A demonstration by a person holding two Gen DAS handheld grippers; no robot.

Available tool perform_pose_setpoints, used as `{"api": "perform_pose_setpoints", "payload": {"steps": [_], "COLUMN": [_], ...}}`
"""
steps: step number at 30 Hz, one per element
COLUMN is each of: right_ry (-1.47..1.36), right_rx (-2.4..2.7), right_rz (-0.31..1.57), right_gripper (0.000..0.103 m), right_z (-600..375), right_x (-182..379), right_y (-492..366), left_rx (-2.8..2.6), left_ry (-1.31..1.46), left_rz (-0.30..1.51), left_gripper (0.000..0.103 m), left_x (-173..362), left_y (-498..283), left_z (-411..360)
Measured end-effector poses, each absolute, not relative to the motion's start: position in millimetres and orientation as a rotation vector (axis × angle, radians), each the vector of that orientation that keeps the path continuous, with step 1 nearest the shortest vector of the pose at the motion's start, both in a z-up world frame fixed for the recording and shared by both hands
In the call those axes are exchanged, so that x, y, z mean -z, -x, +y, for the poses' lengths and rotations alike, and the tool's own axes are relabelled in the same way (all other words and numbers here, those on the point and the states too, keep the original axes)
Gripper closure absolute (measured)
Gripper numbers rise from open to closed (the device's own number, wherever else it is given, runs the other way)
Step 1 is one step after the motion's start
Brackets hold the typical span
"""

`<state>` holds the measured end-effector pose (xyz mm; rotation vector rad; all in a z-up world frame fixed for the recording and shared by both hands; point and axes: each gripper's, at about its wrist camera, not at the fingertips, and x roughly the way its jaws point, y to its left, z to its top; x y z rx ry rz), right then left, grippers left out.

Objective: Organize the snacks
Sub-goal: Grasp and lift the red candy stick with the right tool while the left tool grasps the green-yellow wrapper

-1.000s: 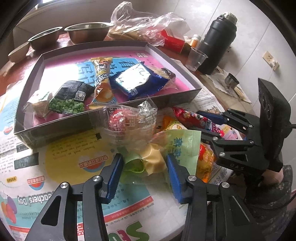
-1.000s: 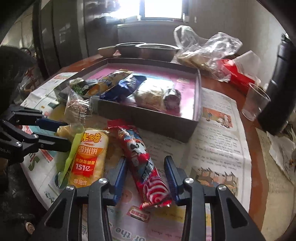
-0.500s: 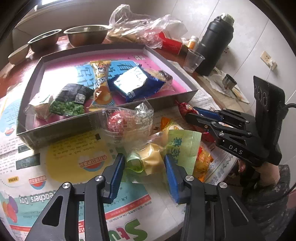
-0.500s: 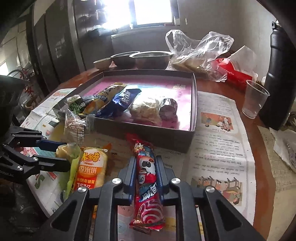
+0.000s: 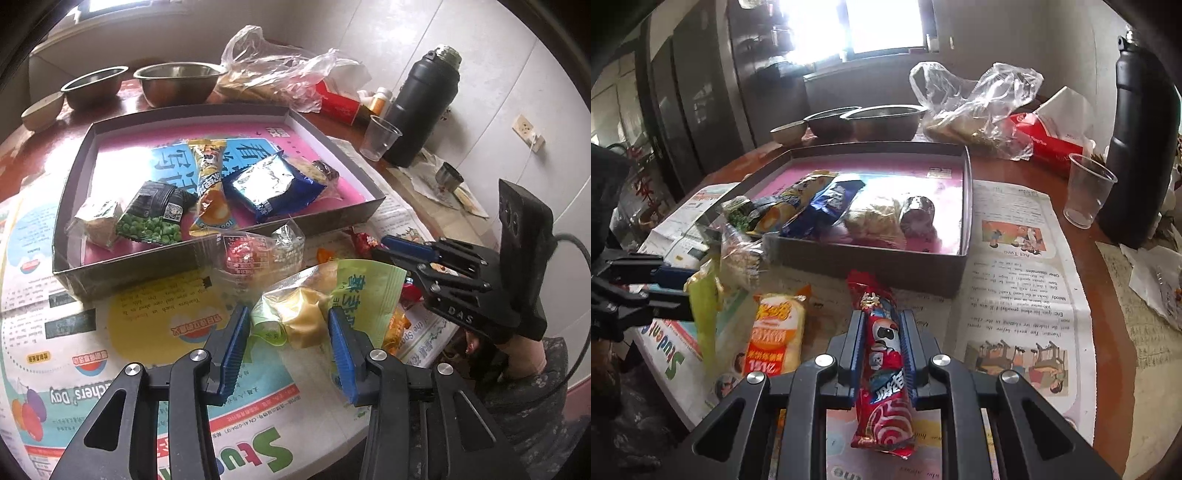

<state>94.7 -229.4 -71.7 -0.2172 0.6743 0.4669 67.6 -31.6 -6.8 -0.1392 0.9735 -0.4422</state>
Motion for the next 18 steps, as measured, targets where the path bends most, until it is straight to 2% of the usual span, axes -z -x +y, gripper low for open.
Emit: {"api": "perform_pose_setpoints", "payload": {"steps": [3, 5, 7, 13, 15, 16, 18], "right_ry": [0.237, 0.246, 0.251, 0.287, 0.284, 0.277, 0.272], "right_rx": [-0.442, -0.434, -0.428, -0.412, -0.413, -0.411, -0.401], "right_rz": [0.682, 0.686, 0.693, 0.685, 0.681, 0.683, 0.681], "right_gripper": [0.076, 0.059, 0.05, 0.052, 0.071, 0.076, 0.076], "right_z": [-234, -238, -243, -240, -238, -237, -238], "right_x": [74, 76, 79, 89, 88, 87, 86], "right_y": [-86, -79, -73, -67, -66, -66, -66], "left_rx": [0.448, 0.453, 0.454, 0.454, 0.454, 0.453, 0.453], "left_ry": [0.141, 0.143, 0.147, 0.148, 0.148, 0.148, 0.152], "left_rz": [0.972, 0.972, 0.971, 0.96, 0.953, 0.951, 0.945], "left_gripper": [0.058, 0.058, 0.058, 0.058, 0.058, 0.058, 0.058], "left_x": [6, 6, 6, 2, 0, -1, -3], "left_y": [-67, -66, -66, -64, -63, -62, -61], "left_z": [-31, -31, -31, -29, -28, -28, -27]}}
